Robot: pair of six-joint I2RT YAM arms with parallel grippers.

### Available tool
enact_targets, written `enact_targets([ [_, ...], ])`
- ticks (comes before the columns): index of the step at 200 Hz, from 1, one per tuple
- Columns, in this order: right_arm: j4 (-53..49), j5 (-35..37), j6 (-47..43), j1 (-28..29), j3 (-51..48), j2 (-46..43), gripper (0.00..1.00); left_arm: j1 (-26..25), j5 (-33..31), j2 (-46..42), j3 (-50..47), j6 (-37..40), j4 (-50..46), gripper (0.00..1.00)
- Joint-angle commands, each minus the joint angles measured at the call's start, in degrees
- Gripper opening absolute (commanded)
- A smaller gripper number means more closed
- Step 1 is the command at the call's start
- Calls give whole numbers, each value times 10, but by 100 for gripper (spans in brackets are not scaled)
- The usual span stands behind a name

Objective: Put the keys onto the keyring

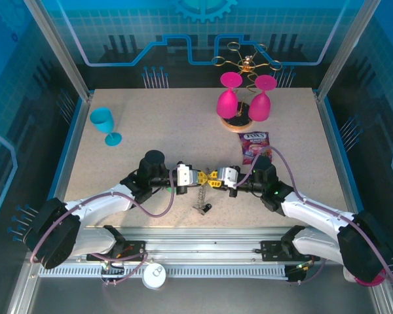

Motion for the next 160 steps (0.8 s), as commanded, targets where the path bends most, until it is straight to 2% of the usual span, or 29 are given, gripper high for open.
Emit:
enact_targets([
  [1, 28, -24, 4, -4, 11, -11, 16, 1, 22, 3, -4, -7, 30, 0],
  [10, 29, -26, 4, -4, 11, -11, 13, 1, 22, 4, -3, -7, 31, 0],
  [27, 28, -30, 7, -4, 14, -10, 0, 2, 18, 6, -2, -8, 32, 0],
  [38, 25, -29, 7, -4, 16, -11, 0, 1, 11, 5, -2, -9, 30, 0],
  [67, -54, -19, -10, -3, 39, -23, 0, 1, -27, -8, 8, 5, -19, 13],
  [106, -249, 20, -69, 15, 106, -26, 0, -3, -72, -23, 38, 53, -129, 12],
  [139, -322, 47, -94, 41, 148, -11, 0, -8, -87, -25, 49, 65, -154, 10],
  [160, -352, 73, -106, 59, 169, 3, 0, -12, -80, -30, 52, 57, -152, 14],
])
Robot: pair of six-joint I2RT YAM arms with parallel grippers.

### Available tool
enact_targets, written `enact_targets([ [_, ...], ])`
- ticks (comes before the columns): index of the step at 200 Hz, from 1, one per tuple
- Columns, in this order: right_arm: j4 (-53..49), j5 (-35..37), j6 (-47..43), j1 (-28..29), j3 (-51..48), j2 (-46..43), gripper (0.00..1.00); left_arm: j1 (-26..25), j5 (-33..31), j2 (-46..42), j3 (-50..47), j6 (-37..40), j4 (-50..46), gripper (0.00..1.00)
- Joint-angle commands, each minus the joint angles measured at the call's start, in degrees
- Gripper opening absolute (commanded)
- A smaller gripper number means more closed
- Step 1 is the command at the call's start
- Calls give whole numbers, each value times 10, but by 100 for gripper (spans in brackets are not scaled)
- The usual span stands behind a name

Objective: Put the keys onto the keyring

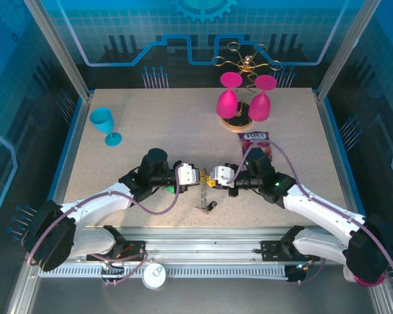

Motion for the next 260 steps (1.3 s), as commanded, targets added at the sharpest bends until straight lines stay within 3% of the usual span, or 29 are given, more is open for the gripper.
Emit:
enact_targets([
  [1, -67, 28, -31, 23, 38, 13, 0, -8, 0, -17, 19, 9, -21, 14],
  [30, -46, 42, -10, 29, 41, 22, 0, -7, 18, -21, 17, -4, -16, 14],
  [91, 9, 55, 10, 25, 11, 15, 0, -3, -32, -44, 9, 8, -73, 17],
  [143, 29, 56, 30, 25, 5, 26, 0, -2, 11, -75, -6, -23, -104, 32],
  [178, 37, 52, 38, 25, 7, 35, 0, -2, 30, -62, -6, -40, -91, 37],
  [242, 50, 38, 52, 26, 2, 34, 0, -3, 14, -13, 5, -48, -60, 23],
  [260, 52, 33, 55, 28, 1, 38, 0, -3, -5, -10, -9, -62, -15, 9],
])
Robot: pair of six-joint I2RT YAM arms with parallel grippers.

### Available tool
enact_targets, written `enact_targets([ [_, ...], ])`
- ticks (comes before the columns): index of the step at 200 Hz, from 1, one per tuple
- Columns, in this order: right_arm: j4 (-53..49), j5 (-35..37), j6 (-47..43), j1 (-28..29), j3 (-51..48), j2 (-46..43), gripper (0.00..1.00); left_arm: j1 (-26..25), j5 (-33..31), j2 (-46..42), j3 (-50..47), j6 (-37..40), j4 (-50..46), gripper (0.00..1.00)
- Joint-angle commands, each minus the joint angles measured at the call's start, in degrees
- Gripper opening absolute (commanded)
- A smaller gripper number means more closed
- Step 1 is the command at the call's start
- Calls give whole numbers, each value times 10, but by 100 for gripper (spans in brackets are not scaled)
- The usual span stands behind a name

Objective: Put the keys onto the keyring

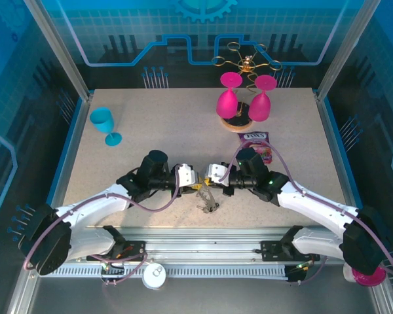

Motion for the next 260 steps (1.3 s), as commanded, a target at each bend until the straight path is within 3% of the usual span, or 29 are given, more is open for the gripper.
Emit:
enact_targets([
  [1, 30, -25, 14, 8, -5, 1, 0, -1, -10, 8, -9, -13, 61, 8],
  [22, 29, -28, 13, 7, -9, 0, 0, -1, -26, 11, -17, -19, 94, 0],
  [46, 31, -28, 4, 1, -19, -10, 0, -1, -27, 11, -19, -8, 96, 0],
  [65, 55, -32, 5, -26, -44, -32, 26, -2, -22, 6, -25, 13, 94, 0],
  [90, 70, -50, -22, -41, -68, -48, 33, -8, -20, -2, -43, 51, 113, 0],
  [130, 74, -51, -66, -20, -65, -26, 33, -40, -48, 1, -50, 146, 119, 0],
  [192, 92, 22, -151, 4, -122, -58, 33, -94, -204, 14, -87, 312, 240, 0],
  [260, 140, 64, -152, 18, -142, -74, 30, -106, -210, 18, -96, 357, 253, 0],
])
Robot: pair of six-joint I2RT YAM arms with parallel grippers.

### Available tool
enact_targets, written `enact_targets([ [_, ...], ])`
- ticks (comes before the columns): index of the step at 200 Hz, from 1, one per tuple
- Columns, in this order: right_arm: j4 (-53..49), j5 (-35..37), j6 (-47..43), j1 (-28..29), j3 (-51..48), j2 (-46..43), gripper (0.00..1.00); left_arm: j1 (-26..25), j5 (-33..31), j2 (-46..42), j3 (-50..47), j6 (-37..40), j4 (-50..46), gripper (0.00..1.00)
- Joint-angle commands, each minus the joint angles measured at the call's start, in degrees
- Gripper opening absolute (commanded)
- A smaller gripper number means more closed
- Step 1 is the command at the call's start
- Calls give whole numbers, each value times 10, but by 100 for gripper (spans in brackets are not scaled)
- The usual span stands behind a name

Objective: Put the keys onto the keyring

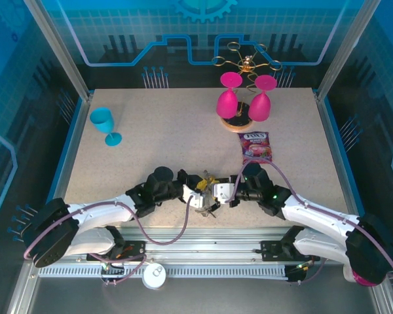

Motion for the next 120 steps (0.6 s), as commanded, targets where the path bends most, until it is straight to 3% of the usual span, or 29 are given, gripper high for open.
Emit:
enact_targets([
  [1, 42, 21, -5, 7, -13, -18, 29, -5, -3, -2, -5, 26, 30, 0],
  [30, 70, 37, 2, 2, -29, -38, 26, -5, 16, -12, -4, 14, 10, 0],
  [120, 98, -18, -16, 7, -8, 3, 22, -5, 60, -21, 11, -32, -29, 0],
])
